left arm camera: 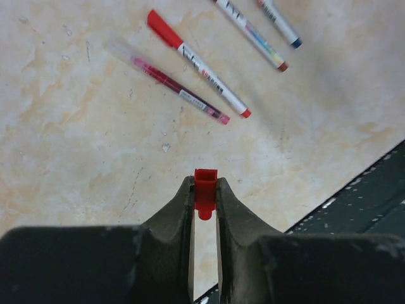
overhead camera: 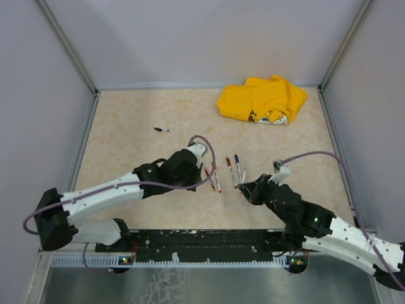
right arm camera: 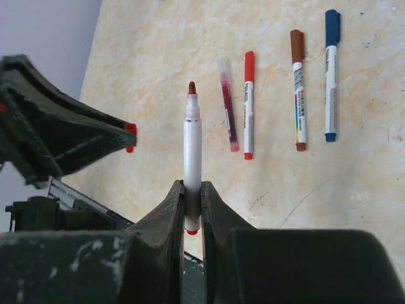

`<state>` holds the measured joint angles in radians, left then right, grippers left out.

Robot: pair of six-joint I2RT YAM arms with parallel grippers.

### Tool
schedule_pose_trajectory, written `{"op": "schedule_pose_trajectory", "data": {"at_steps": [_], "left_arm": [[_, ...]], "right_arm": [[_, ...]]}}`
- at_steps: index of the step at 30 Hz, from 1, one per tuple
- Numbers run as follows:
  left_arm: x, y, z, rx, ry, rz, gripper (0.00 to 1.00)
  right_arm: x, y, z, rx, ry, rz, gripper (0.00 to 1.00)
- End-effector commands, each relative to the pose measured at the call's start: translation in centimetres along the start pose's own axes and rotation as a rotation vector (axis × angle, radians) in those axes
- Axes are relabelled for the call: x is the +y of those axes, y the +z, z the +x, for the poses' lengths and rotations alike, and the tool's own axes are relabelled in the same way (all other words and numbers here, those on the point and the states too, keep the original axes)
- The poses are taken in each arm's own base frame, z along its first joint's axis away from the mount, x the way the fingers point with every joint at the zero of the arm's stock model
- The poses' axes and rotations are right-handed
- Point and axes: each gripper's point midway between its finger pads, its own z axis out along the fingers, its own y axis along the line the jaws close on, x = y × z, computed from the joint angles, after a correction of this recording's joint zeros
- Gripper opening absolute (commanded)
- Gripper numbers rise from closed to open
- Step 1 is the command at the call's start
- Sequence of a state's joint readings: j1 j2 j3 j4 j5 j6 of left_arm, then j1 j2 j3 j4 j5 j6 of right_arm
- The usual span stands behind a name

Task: Insert the pens into the pen caps
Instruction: Insert the pen cap onto the pen.

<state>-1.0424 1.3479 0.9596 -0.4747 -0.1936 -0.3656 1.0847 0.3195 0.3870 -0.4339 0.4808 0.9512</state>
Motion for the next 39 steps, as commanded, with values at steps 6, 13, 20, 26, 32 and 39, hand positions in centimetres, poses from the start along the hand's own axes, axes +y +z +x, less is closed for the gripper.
{"op": "schedule_pose_trajectory", "data": {"at_steps": [6, 13, 20, 26, 32, 39], "left_arm": [[0.0, -8.5, -7.1, -0.532, -0.254, 0.184, 0.06], [1.2, -14.3, -9.1, -0.733, -0.386, 0.252, 0.11], [0.8, -15.9, -9.5, -0.762, -0.452, 0.319, 0.09], [-0.3, -17.0, -10.0, -0.806, -0.476, 0.415, 0.10], [-1.0, -17.6, -9.9, -0.818, -0.499, 0.485, 0.10], [-1.4, -17.4, -9.7, -0.812, -0.521, 0.519, 0.10]], "right_arm": [[7.2, 1.4, -0.2, 0.064, -0.123, -0.215, 0.00], [13.3, 3.6, 3.2, 0.204, -0.193, -0.397, 0.00], [17.8, 3.9, 5.5, 0.220, -0.299, -0.495, 0.00], [19.2, 3.3, 4.6, 0.138, -0.340, -0.497, 0.00], [18.9, 2.7, 3.6, 0.100, -0.339, -0.503, 0.00], [19.1, 2.1, 3.8, 0.104, -0.338, -0.543, 0.00]]}}
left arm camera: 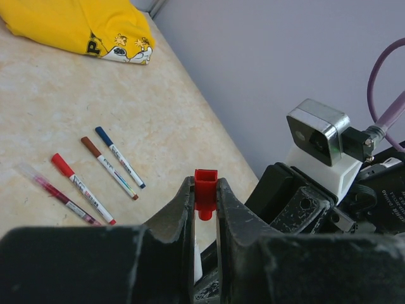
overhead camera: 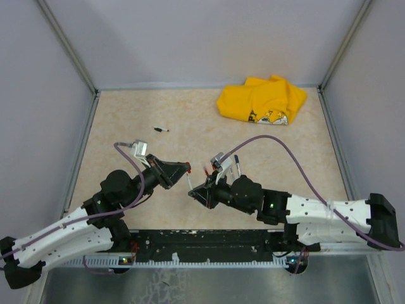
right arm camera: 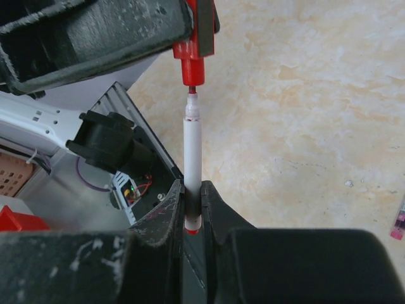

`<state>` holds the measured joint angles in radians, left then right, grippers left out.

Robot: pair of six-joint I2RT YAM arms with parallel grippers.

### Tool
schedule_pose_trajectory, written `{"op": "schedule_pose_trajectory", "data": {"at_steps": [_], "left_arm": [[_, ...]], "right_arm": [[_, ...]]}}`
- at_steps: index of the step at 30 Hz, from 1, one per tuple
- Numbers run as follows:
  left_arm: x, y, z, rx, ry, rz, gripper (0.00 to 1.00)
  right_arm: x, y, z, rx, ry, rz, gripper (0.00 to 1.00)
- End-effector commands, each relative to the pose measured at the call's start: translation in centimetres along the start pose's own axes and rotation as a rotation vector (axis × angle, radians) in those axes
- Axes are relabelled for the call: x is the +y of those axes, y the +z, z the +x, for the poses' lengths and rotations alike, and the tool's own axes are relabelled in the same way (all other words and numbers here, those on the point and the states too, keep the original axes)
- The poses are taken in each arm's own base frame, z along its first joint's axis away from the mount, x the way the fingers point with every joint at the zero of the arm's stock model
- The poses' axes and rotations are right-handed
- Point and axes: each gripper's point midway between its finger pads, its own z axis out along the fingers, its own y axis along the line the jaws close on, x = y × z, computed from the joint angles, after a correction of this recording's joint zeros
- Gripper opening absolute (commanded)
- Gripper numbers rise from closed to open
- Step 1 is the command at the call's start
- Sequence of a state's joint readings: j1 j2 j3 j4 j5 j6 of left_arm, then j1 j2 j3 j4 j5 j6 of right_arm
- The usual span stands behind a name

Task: Insert the pens into the pen caps
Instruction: Insert the pen cap onto the pen.

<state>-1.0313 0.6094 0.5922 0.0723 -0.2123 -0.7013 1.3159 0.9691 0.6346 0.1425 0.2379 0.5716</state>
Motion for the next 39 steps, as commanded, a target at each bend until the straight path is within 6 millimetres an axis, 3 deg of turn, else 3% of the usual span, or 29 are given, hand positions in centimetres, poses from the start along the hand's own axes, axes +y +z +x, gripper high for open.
{"op": "schedule_pose_trajectory", "data": {"at_steps": [1, 25, 39], "left_arm": [[-1.09, 0.00, -0.49, -0.022, -0.039, 0.053, 0.10], [-0.57, -0.47, -1.40, -0.072, -0.079, 0.026, 0.09], [-0.55, 0.02, -0.92, -0.053, -0.083, 0.021, 0.08]], "right_arm": [[1.73, -0.57, -2.68, -0.102, 0.003, -0.068, 0.00], [1.06, -1.42, -2.65, -0.112, 0.003, -0.053, 0.00], [1.34, -1.45, -3.13, -0.125, -0.002, -0.062, 0.00]]}}
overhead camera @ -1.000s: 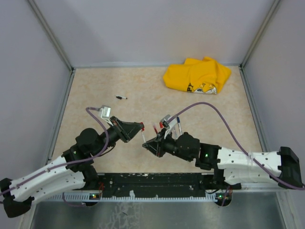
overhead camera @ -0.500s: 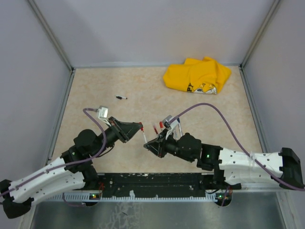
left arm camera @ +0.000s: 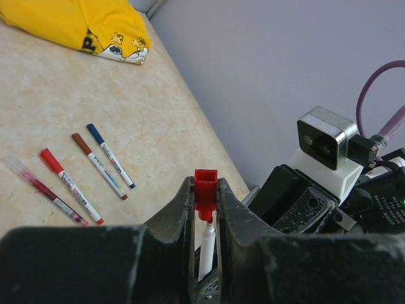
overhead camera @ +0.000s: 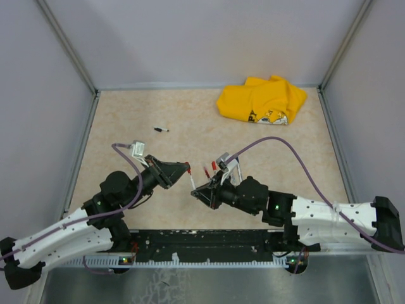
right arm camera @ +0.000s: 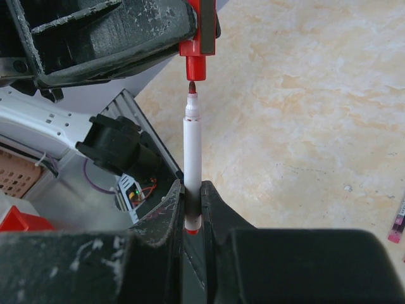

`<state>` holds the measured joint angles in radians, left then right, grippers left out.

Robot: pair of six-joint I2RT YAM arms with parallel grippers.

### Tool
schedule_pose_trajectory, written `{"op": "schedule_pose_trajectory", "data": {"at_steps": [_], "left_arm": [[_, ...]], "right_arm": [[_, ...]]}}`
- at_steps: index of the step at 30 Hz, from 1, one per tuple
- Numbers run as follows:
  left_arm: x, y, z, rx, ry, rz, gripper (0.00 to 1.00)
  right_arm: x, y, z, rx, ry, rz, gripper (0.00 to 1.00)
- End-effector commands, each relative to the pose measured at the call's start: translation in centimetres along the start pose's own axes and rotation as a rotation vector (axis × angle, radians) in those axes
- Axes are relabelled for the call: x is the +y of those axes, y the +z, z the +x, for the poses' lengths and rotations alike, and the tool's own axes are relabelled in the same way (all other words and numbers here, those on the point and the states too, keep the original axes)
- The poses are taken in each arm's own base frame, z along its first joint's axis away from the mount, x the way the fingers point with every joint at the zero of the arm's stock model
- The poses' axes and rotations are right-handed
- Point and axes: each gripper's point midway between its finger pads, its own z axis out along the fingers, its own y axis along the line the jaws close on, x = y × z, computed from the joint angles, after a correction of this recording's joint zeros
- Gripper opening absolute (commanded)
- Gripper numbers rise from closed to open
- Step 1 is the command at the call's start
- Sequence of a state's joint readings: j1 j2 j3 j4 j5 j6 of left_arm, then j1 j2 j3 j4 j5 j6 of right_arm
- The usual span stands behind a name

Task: Insert the pens into the pen caps
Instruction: Insert the pen cap onto the pen.

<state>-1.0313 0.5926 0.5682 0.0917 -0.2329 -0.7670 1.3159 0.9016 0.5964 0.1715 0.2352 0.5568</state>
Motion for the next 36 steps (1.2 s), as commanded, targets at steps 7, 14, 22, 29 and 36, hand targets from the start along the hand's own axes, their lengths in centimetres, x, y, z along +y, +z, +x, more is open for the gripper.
{"op": "schedule_pose_trajectory", "data": {"at_steps": [7, 14, 22, 29, 36], "left_arm": [[-1.0, 0.4, -0.6, -0.018, -0.012, 0.036, 0.08], [-1.2, 0.4, -0.6, -0.017, -0.014, 0.046, 0.07], [-1.5, 0.3, -1.1, -0.032, -0.019, 0.053, 0.07], [-1.6, 0.3, -1.1, -0.031, -0.021, 0.057, 0.07], [-1.7, 0.3, -1.1, -0.029, -0.023, 0.061, 0.07]], "right_arm": [[1.1, -0.2, -2.5, -0.085, -0.002, -0.025, 0.00], [0.5, -0.2, -2.4, -0.083, -0.002, 0.003, 0.00], [0.3, -0.2, -1.7, -0.065, 0.003, 0.003, 0.00], [0.4, -0.2, -1.5, -0.061, 0.003, 0.000, 0.00], [0.3, -0.2, -1.5, -0.059, 0.002, 0.000, 0.00]]}}
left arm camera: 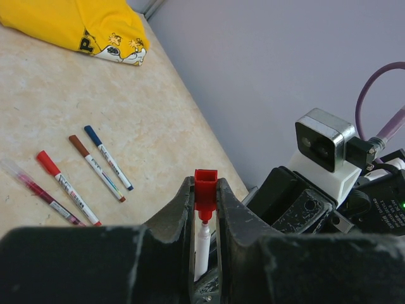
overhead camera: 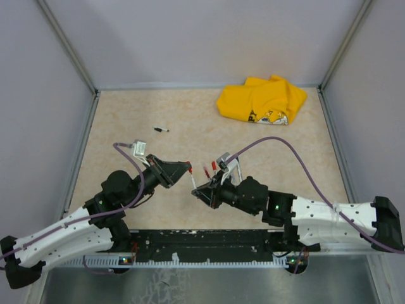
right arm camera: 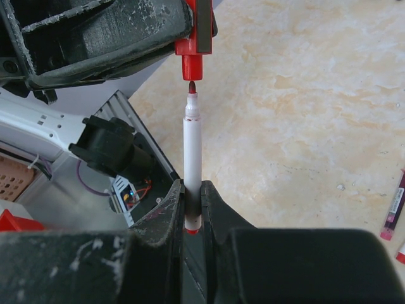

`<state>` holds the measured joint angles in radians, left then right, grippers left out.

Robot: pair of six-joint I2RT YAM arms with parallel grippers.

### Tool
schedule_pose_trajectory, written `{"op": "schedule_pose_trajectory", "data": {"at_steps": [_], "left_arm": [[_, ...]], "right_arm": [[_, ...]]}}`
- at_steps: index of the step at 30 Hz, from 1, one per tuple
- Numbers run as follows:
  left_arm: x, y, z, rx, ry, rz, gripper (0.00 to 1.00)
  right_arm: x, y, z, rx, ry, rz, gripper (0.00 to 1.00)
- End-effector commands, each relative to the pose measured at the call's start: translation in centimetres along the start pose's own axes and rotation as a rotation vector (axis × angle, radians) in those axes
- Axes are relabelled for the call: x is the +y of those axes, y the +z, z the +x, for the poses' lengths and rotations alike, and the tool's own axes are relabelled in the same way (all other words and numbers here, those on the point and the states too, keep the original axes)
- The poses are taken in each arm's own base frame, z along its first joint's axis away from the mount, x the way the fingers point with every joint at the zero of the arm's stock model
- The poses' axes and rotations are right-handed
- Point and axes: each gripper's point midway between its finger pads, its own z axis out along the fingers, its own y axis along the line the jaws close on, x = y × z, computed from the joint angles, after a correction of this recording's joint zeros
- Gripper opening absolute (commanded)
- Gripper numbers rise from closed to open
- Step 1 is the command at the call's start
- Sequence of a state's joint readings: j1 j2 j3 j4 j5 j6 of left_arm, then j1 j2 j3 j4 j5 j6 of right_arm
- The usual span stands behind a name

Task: Insert the pens into the pen caps
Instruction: Insert the pen cap onto the pen.

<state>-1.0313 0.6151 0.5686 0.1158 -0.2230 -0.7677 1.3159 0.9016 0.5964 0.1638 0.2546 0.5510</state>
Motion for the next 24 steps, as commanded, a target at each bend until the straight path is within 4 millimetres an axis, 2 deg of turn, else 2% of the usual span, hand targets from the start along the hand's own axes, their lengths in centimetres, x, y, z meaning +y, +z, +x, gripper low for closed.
{"op": "schedule_pose_trajectory", "data": {"at_steps": [1, 12, 24], "left_arm": [[-1.6, -0.1, -1.3, -0.035, -0.023, 0.054, 0.07], [-1.3, 0.3, -0.1, 0.008, -0.017, 0.057, 0.07], [-0.8, 0.7, 0.9, 0.033, -0.019, 0.044, 0.07]], "right_arm": [[0.7, -0.2, -1.5, -0.056, 0.011, -0.017, 0.00], [-0.1, -0.5, -1.9, -0.078, 0.026, 0.024, 0.00], [0.0, -0.9, -2.3, -0.100, 0.032, 0.013, 0.00]]}}
